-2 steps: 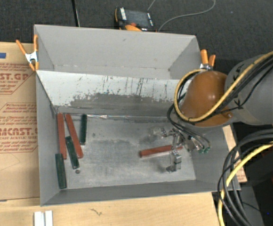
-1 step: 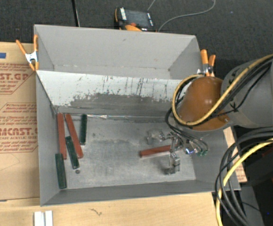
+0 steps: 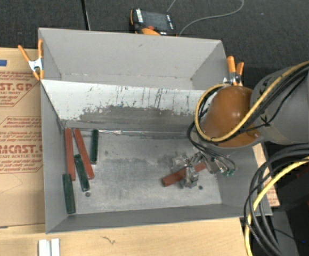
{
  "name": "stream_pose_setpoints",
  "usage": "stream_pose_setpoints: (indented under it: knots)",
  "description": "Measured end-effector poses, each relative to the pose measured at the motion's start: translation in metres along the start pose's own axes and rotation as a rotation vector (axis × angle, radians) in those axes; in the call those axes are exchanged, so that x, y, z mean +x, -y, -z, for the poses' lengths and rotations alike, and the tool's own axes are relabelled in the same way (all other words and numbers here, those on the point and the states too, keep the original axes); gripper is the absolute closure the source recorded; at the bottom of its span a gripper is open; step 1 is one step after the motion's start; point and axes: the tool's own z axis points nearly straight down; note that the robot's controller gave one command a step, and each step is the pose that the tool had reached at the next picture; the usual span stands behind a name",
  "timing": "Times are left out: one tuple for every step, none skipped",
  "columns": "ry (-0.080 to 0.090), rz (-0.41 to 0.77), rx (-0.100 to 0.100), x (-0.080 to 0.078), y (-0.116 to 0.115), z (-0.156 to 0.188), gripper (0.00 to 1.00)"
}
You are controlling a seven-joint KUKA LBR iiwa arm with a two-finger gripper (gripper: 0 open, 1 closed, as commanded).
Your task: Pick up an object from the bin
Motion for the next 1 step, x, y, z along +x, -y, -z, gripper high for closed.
stream_pose_setpoints:
  knots:
    - [0.009, -0.014, 0.005, -0.0044, -0.0116, 0.1537, 1.00]
